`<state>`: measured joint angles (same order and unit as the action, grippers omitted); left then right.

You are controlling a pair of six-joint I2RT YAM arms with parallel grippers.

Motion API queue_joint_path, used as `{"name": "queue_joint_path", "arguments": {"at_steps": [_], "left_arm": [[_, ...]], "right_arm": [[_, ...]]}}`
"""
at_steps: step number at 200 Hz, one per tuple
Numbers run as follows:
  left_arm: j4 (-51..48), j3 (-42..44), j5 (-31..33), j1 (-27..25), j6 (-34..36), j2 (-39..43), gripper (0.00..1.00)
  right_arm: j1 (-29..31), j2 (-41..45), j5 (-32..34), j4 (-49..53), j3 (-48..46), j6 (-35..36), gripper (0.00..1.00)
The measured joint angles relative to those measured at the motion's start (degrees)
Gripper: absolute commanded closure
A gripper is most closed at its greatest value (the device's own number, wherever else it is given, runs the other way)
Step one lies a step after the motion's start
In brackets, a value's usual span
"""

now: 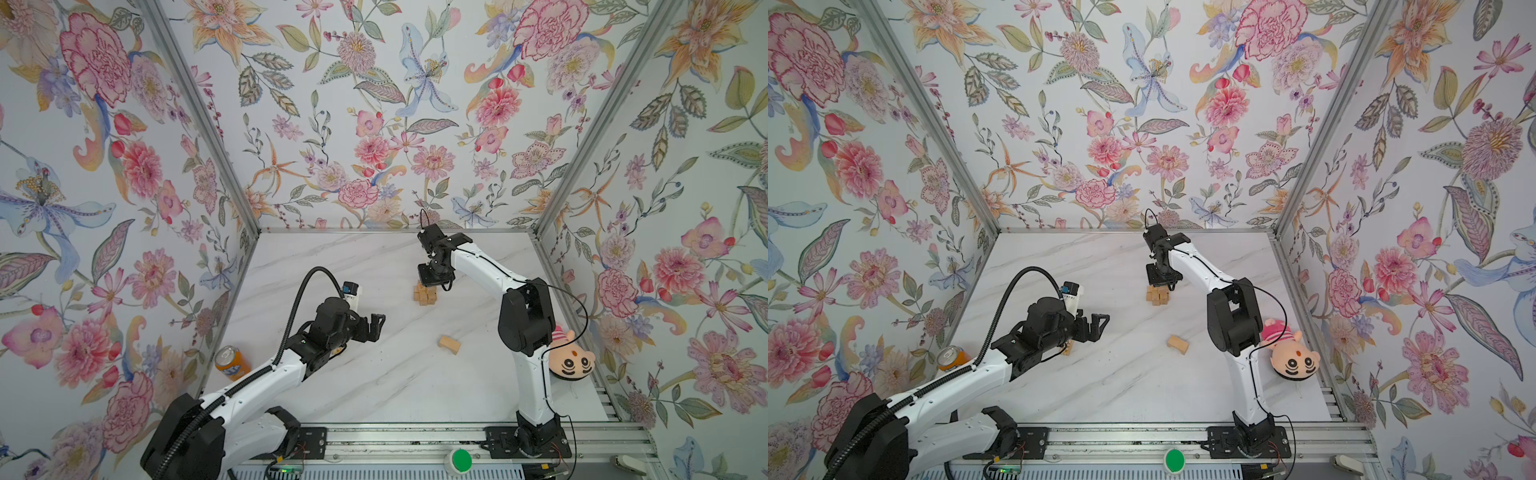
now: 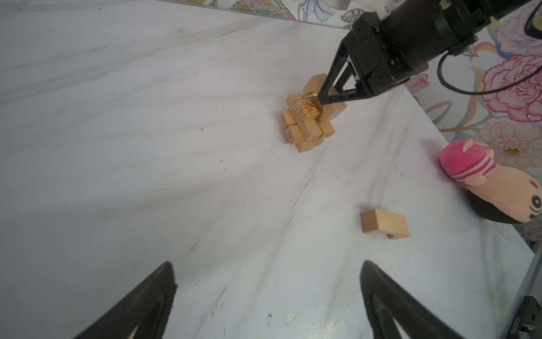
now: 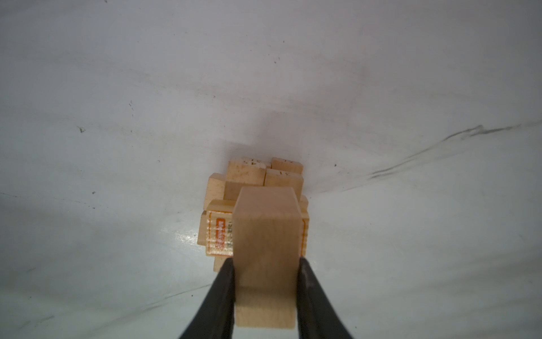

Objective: Build the wood block tower
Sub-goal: 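Lift and carry the plain block over the stack with the right gripper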

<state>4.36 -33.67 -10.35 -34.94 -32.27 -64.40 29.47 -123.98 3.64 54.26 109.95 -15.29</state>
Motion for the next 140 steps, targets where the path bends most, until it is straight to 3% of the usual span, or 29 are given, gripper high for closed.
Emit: {"name": "queue_joint_path", "arguments": {"at_steps": [140], "left_arm": [[2.0, -0.3, -4.2, 0.0, 0.7, 0.0, 0.01]], "right_arm": [[-0.6, -2.3, -0.2, 0.8, 2.1, -0.2, 0.67]]}}
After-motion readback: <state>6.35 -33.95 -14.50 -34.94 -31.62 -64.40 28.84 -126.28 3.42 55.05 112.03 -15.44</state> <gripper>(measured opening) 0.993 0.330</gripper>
